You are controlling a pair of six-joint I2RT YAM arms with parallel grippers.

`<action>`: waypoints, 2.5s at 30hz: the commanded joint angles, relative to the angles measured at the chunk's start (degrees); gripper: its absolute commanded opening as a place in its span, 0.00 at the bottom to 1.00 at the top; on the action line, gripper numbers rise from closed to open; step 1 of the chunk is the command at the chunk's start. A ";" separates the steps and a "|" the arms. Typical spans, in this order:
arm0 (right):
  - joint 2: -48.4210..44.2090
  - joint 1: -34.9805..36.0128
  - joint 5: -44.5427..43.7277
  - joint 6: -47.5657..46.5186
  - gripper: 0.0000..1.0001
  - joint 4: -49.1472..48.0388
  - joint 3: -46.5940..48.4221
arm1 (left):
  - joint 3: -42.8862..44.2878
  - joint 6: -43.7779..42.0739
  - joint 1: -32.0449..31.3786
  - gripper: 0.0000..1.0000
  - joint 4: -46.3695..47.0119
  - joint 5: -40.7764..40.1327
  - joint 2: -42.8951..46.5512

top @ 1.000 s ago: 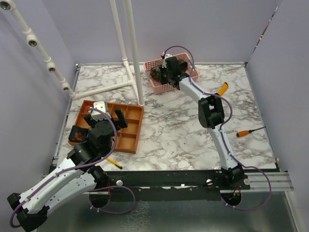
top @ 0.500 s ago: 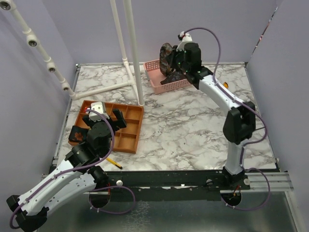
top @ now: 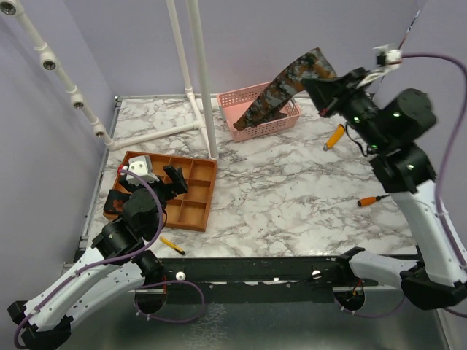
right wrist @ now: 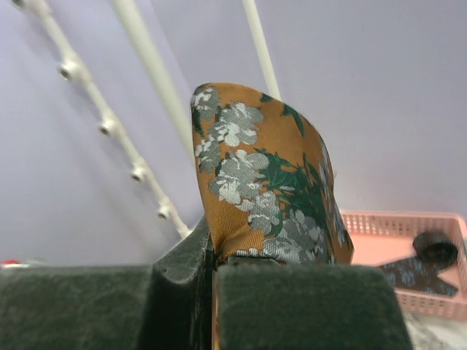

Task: Roll the ties
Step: Pick up the tie from the bin, then place the tie at the center of the board, then flatten out the tie at the center of the board.

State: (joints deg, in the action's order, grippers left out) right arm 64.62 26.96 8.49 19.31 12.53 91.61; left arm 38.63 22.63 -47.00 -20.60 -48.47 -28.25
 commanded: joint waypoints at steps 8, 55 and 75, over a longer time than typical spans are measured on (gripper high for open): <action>-1.69 0.29 -2.43 -1.70 0.00 21.79 27.53 | -0.74 -0.13 -0.11 0.99 0.75 1.36 0.24; 2.33 -7.67 -17.13 16.92 0.95 11.77 -50.58 | -0.09 -0.16 -0.11 0.99 0.35 5.44 -3.25; 8.31 -29.72 -25.74 22.65 0.84 8.06 -49.38 | 1.03 -1.71 -0.23 0.99 1.39 22.76 -8.79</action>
State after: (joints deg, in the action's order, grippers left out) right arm 62.96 -1.17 -15.62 43.27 23.81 36.67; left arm 38.65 21.76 -47.00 -19.81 -28.51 -38.39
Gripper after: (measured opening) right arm 0.879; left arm 0.991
